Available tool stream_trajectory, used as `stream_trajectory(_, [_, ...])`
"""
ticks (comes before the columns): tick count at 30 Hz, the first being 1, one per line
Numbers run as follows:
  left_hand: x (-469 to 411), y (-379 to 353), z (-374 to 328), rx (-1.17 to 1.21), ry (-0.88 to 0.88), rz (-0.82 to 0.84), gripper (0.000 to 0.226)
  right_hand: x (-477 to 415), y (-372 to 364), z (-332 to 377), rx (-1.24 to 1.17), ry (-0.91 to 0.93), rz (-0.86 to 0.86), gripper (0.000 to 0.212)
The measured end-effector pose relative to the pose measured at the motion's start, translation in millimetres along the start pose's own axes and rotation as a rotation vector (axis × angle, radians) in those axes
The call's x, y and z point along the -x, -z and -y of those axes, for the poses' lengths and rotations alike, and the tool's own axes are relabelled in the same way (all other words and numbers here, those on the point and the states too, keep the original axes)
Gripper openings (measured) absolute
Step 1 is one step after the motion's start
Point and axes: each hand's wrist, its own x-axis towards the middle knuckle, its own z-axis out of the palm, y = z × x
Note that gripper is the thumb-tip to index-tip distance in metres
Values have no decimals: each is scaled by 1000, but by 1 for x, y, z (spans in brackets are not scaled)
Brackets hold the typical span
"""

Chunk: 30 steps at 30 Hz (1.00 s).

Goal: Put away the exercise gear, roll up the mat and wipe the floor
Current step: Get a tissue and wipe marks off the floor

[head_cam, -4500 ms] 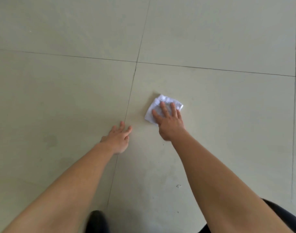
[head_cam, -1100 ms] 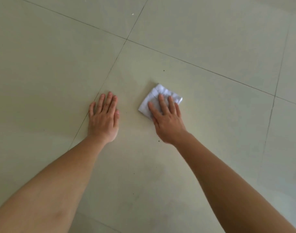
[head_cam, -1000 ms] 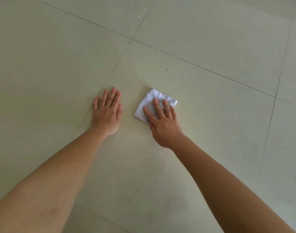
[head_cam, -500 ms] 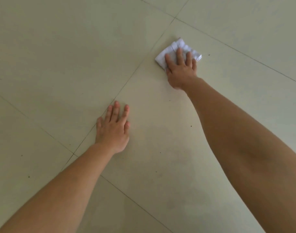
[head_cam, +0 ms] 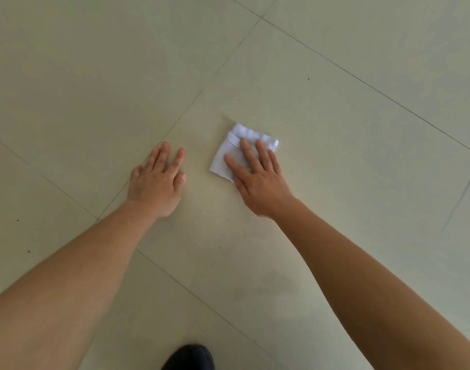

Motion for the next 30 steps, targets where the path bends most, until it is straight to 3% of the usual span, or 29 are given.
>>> stream_trajectory(6, [-3,13,-3,40,17,142,62,128,-24,-67,-36,-291,-79,54])
stream_trajectory(10, [44,1,2,248,54,56,56,137,-27,-49,-144,-555,-130,55])
stream_trajectory(13, [99,-25,33,273,175,-133,51,119,-46,19,-42,-327,-187,56])
stream_trajectory(16, [139,-38,63,316,409,-219,45,103,-66,103,0,-31,-71,59])
stream_trajectory(18, [159,-48,74,321,471,-220,43,90,-70,150,18,154,51,59])
stream_trajectory(22, [176,-63,81,330,409,-118,47,13,-57,171,177,487,104,53])
stream_trajectory(25, [175,-64,84,264,392,54,59,-43,-36,152,135,361,-46,54])
stream_trajectory(28, [173,-65,89,195,375,156,64,-65,-20,138,18,-8,19,53])
stream_trajectory(30, [170,-64,88,165,382,163,63,-54,-23,144,-7,-51,-5,55])
